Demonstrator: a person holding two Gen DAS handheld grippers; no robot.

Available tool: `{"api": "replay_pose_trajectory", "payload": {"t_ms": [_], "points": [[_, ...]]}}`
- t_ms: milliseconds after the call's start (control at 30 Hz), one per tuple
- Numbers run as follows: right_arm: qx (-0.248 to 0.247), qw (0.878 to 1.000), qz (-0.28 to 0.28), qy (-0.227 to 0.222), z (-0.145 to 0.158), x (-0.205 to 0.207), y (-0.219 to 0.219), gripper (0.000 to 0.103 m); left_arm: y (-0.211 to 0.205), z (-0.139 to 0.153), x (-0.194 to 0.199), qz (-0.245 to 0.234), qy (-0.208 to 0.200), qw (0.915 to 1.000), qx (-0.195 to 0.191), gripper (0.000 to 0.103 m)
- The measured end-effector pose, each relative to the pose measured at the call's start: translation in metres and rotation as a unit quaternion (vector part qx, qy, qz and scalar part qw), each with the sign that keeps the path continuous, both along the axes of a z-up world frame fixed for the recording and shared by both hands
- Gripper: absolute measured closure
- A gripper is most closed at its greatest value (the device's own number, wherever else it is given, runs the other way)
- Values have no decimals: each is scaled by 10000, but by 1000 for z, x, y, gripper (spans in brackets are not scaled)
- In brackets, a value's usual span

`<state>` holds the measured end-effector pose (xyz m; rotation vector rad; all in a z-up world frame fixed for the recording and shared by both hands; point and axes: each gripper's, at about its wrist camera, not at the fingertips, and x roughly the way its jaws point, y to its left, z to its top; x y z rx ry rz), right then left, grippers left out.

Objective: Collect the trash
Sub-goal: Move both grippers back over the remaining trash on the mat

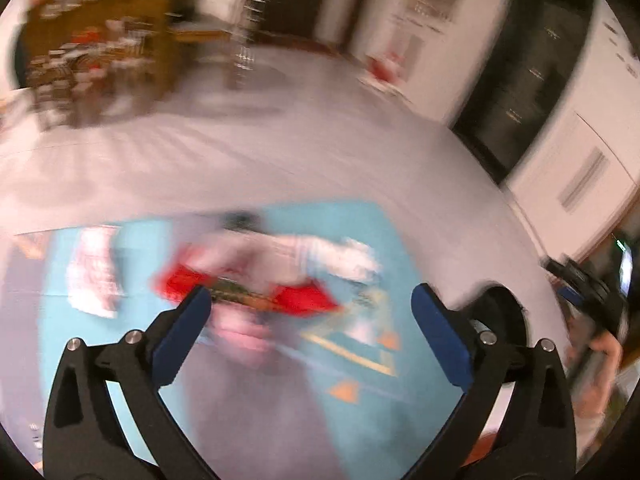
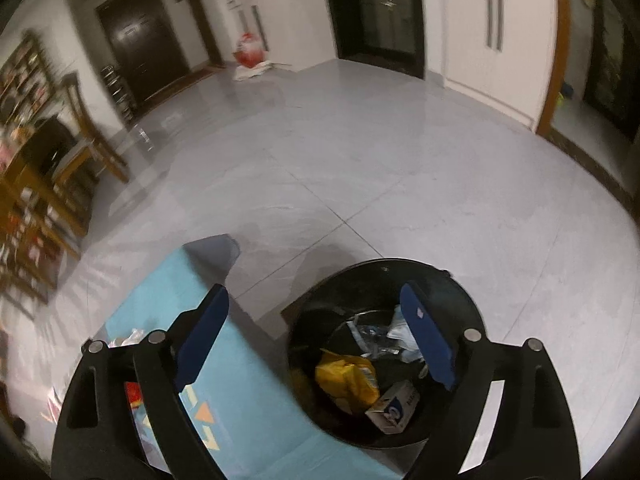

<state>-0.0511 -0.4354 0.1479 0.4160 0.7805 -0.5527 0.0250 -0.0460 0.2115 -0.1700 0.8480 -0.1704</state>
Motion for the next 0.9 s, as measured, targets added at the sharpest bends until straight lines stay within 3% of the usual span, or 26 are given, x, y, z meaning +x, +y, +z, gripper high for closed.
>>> {"api": "replay_pose_trajectory", "payload": {"t_ms": [100,200,367,533,800,900], "points": [[-302,9990,322,-3,2,11,30,15,58,-6,4,826,-145,9965,-61,3],[-653,9951,737,-10,1,22,65,15,125,-27,11,1722,-5,9848,-235,3],[-581,9882,1409,-133,-6,35,107,15,185,-58,29,2466,327,9677,-406,3],[-221,9743,2237,146,-21,62,157,15,213,-93,39,2673,698,9593,-592,4],[562,9241,3703,766,-42,132,272,15,216,-145,73,2516,1137,9598,-502,8],[579,9160,3836,1022,-58,164,308,15,214,-163,77,2460,1328,9591,-442,14]]}}
